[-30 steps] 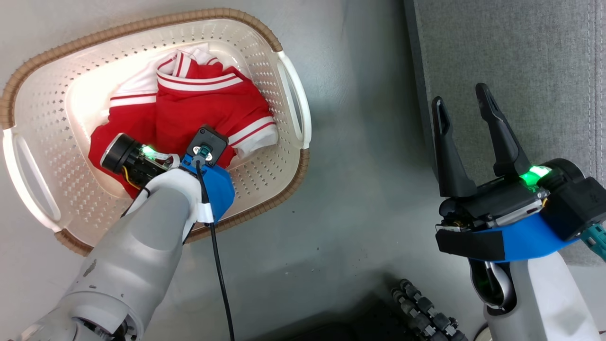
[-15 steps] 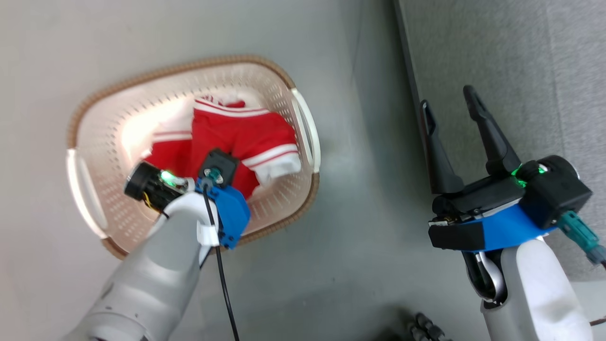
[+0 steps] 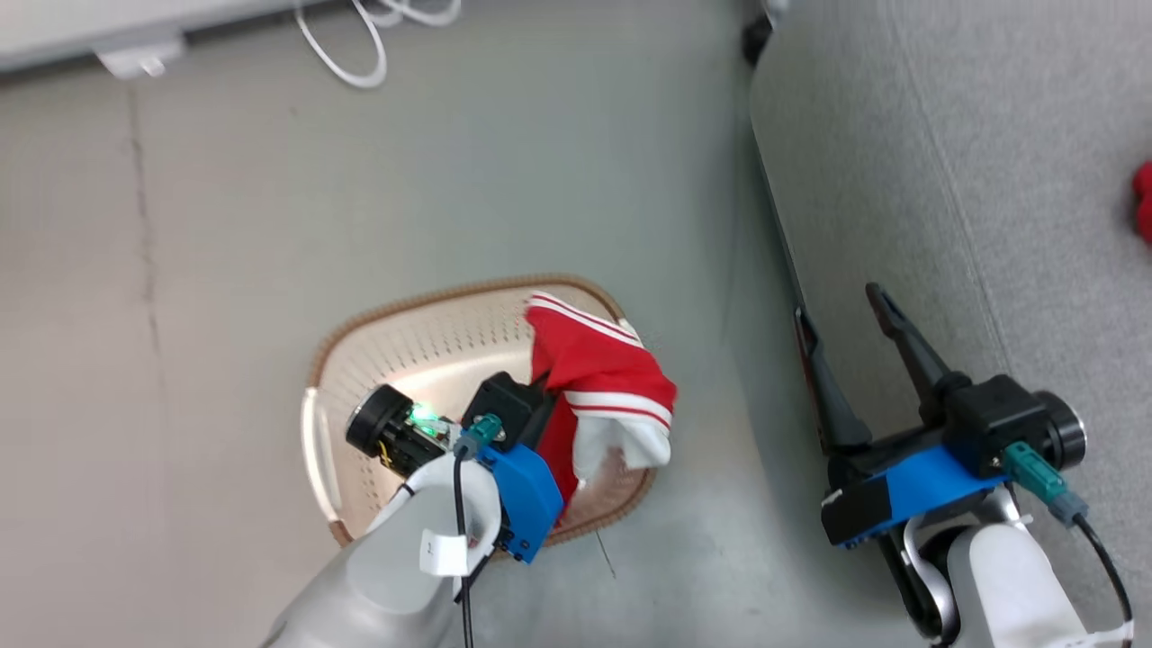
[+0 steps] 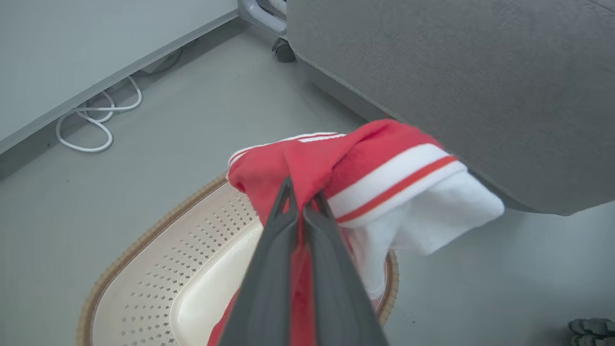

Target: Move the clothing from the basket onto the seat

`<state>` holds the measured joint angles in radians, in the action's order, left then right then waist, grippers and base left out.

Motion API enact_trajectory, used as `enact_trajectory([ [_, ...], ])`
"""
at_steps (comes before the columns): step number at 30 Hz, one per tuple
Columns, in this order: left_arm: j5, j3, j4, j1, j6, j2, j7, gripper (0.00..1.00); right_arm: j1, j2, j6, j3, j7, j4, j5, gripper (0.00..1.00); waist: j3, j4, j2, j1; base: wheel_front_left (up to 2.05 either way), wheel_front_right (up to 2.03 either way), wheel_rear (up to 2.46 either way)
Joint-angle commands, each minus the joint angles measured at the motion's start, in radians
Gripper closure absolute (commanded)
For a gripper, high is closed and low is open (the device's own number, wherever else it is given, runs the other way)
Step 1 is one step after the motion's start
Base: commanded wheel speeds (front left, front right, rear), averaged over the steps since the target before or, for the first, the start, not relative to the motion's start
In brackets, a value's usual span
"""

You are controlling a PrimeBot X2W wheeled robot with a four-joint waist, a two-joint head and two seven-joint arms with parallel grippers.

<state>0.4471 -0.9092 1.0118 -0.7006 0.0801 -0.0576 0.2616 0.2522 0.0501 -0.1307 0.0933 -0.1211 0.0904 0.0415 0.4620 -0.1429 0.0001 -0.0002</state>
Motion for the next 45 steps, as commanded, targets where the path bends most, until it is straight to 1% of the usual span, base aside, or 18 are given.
enact_trajectory([
  [1,-0.009,0.006,-0.022,0.024,0.006,0.002,0.005,1.0,-0.026,0.0,0.0,-0.004,0.011,0.005,-0.007,0.0,-0.139,0.078,-0.0001,0.0002,0.0,0.0,0.0],
  [7,-0.019,0.012,-0.102,0.073,0.016,0.007,0.005,1.0,-0.097,0.001,0.0,-0.019,0.04,0.025,-0.011,0.0,-0.267,0.129,-0.0001,0.0002,0.0,0.0,0.0],
  [12,-0.01,0.011,-0.172,0.104,0.027,0.008,0.005,1.0,-0.145,0.001,0.0,-0.025,0.056,0.037,0.007,0.0,-0.36,0.152,-0.0001,0.0002,0.0,0.0,0.0],
  [15,0.001,0.005,-0.214,0.109,0.031,0.007,0.005,1.0,-0.168,0.001,0.0,-0.023,0.063,0.043,0.02,0.0,-0.408,0.161,-0.0001,0.0002,0.0,0.0,0.0],
  [19,0.016,0.007,-0.27,0.078,0.026,0.007,0.005,1.0,-0.194,0.001,0.0,-0.026,0.071,0.041,0.033,0.0,-0.446,0.172,-0.0001,0.0002,0.0,0.0,0.0],
  [24,0.038,0.003,-0.319,0.033,0.018,0.007,0.005,1.0,-0.216,0.001,0.0,-0.028,0.075,0.042,0.047,0.0,-0.473,0.185,-0.0001,0.0002,0.0,0.0,0.0],
  [30,0.072,-0.017,-0.366,-0.034,0.009,0.007,0.005,1.0,-0.221,0.001,0.0,0.001,0.079,0.051,0.063,0.0,-0.486,0.19,-0.0001,0.0002,0.0,0.0,0.0],
  [37,0.119,-0.053,-0.387,-0.107,-0.003,0.007,0.005,1.0,-0.214,0.001,0.0,0.034,0.079,0.067,0.08,0.0,-0.498,0.193,-0.0001,0.0002,0.0,0.0,0.0],
  [45,0.154,-0.081,-0.384,-0.13,-0.019,0.007,0.005,1.0,-0.201,0.001,0.0,0.063,0.082,0.073,0.087,0.0,-0.497,0.188,-0.0001,0.0002,0.0,0.0,0.0],
])
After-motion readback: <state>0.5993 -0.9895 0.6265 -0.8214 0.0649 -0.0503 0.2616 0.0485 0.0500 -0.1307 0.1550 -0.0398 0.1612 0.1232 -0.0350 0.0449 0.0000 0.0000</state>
